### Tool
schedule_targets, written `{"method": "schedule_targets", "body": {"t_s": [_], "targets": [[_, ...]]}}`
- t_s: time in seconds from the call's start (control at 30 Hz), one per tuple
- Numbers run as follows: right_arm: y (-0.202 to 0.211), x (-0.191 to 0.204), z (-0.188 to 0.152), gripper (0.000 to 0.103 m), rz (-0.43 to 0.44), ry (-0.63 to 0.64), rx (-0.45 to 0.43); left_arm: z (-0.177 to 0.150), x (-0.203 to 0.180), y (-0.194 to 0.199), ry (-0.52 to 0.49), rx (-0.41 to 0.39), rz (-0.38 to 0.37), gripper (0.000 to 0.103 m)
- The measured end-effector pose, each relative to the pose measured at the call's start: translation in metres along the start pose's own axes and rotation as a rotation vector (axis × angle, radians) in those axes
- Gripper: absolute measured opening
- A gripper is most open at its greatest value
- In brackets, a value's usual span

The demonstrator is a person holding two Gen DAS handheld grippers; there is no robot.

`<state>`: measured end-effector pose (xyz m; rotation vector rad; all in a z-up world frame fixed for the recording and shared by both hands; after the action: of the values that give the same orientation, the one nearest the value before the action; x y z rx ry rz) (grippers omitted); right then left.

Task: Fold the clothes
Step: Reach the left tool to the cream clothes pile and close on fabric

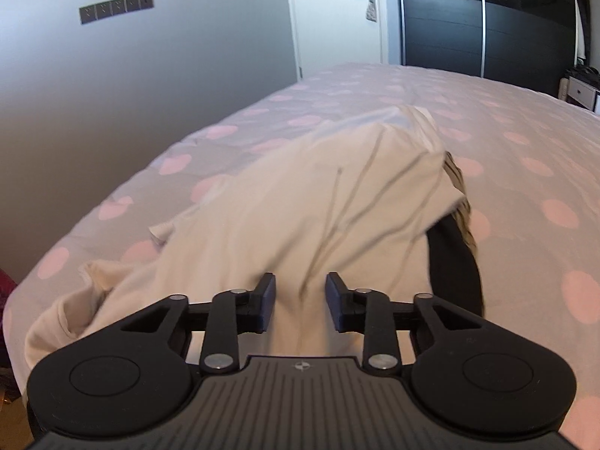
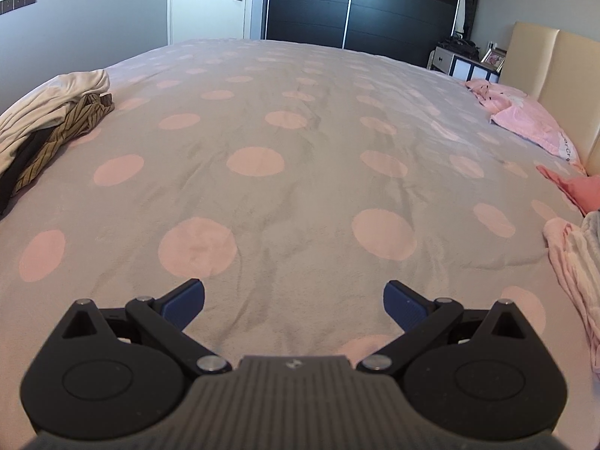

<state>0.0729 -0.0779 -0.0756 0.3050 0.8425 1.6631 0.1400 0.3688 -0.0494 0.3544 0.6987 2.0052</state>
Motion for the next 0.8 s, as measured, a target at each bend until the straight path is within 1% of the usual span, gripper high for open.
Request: {"method": "schedule_targets", "body": {"t_s": [0.07, 0.1, 0.17, 0.23, 0.27, 0.3, 0.37, 0.43, 0.47, 0.5, 0.53, 0.57, 0.6, 0.67, 0.73, 0.8], "targets": [[-0.003, 0.003, 0.001, 0.102, 0.007, 0.014, 0.001, 0.003, 0.004, -0.001, -0.009, -0.013, 0.026, 0.022], [-0.003, 0.005, 0.002, 0.102, 0.010, 0.021, 0.001, 0.002, 0.003, -0.002, -0.027, -0.007, 0.027, 0.019], [-0.005, 0.008, 0.002, 0.102, 0.021, 0.024, 0.000, -0.001, -0.001, -0.006, -0.065, 0.007, 0.026, 0.018], [-0.005, 0.011, 0.003, 0.102, 0.032, 0.028, -0.001, -0.003, -0.005, -0.004, -0.082, -0.009, 0.030, 0.018], [-0.005, 0.011, 0.003, 0.102, 0.035, 0.034, -0.001, -0.003, -0.007, -0.003, -0.087, -0.026, 0.032, 0.022], [-0.003, 0.012, 0.003, 0.102, 0.036, 0.039, -0.003, -0.003, -0.010, -0.003, -0.094, -0.034, 0.030, 0.034], [0.000, 0.013, 0.002, 0.102, 0.035, 0.043, -0.011, -0.005, -0.013, -0.006, -0.106, -0.016, 0.036, 0.053], [0.003, 0.012, 0.002, 0.102, 0.030, 0.043, -0.017, -0.006, -0.010, -0.011, -0.092, 0.004, 0.055, 0.043], [0.005, 0.012, 0.002, 0.102, 0.024, 0.044, -0.020, -0.004, -0.007, -0.010, -0.061, 0.005, 0.044, 0.036], [0.008, 0.011, 0.002, 0.102, 0.020, 0.044, -0.025, -0.001, -0.003, -0.008, -0.027, 0.004, 0.028, 0.022], [0.010, 0.009, 0.002, 0.102, 0.016, 0.041, -0.032, 0.002, -0.002, -0.004, -0.005, -0.005, 0.013, 0.015], [0.013, 0.008, 0.002, 0.102, 0.011, 0.037, -0.039, 0.005, -0.002, 0.002, 0.012, -0.016, -0.002, 0.005], [0.016, 0.005, 0.003, 0.102, 0.005, 0.032, -0.047, 0.008, -0.005, 0.008, 0.007, -0.031, -0.014, 0.000], [0.021, 0.001, 0.003, 0.102, -0.003, 0.024, -0.060, 0.011, -0.014, 0.019, -0.018, -0.046, -0.034, 0.000], [0.025, -0.001, 0.003, 0.102, -0.010, 0.019, -0.070, 0.012, -0.022, 0.031, -0.019, -0.045, -0.068, 0.000], [0.030, -0.003, 0.004, 0.102, -0.013, 0.016, -0.083, 0.013, -0.029, 0.047, -0.022, -0.060, -0.095, 0.000]]}}
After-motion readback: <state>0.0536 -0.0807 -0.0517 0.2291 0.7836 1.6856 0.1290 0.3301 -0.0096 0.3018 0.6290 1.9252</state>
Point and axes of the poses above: each gripper's, at about its wrist camera, not at the fingertips, and y roughly against the way its jaws point, x to its left, z to its top, the point moved 3 cm from there along -y, roughly the way its jaws point, and after that the axes turned 12 degrees about y, right-handed, at the moved point
